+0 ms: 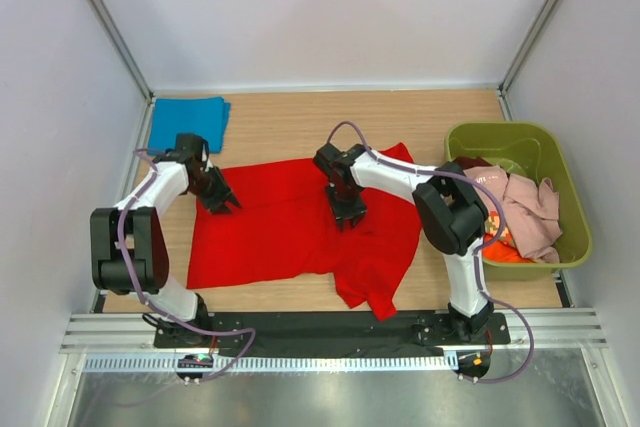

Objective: Fold and stack the t-shirts
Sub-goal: Fold the tshirt

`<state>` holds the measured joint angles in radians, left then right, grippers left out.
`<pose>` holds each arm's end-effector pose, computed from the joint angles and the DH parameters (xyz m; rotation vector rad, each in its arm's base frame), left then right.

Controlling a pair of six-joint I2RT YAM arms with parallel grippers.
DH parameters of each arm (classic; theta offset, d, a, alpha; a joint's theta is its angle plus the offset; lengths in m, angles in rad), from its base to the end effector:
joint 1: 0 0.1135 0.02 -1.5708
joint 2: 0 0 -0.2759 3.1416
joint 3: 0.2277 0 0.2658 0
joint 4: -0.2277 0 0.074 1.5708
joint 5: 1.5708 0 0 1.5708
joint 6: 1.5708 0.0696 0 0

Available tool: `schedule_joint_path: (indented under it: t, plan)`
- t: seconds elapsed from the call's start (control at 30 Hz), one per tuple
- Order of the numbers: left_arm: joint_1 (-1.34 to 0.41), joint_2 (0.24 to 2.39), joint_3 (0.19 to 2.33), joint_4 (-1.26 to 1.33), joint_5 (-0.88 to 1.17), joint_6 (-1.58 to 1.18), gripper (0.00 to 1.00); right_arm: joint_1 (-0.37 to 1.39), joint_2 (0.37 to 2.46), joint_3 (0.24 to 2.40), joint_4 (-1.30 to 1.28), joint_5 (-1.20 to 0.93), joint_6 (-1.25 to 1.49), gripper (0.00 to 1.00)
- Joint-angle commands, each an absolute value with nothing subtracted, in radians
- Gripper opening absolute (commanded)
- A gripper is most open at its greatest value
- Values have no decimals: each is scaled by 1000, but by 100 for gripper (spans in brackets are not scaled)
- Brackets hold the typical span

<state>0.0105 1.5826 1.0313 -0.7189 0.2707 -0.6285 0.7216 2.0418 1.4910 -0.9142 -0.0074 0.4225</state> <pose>0.3172 -0.0153 0.1701 -0.8525 2.7670 -0.5089 0.3093 0.2728 0.1322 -0.4558 3.0209 0.0971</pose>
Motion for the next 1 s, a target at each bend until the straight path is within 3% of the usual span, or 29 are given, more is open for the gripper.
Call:
schedule_joint_path:
  t: [0.0, 0.17, 0.63, 0.97]
  plan:
    - [9, 1545, 1031, -726, 284, -629, 33, 752, 1968, 1542, -954, 46, 431, 38]
    - [8, 1540, 1022, -724, 285, -630, 33, 767, 1960, 1526, -942, 35, 440, 38]
    - [9, 1516, 1005, -732, 279, -627, 33, 765, 2019, 1480, -887, 35, 431, 25]
    - [9, 1509, 993, -727, 281, -632, 33, 775, 1997, 1445, -865, -51, 445, 28]
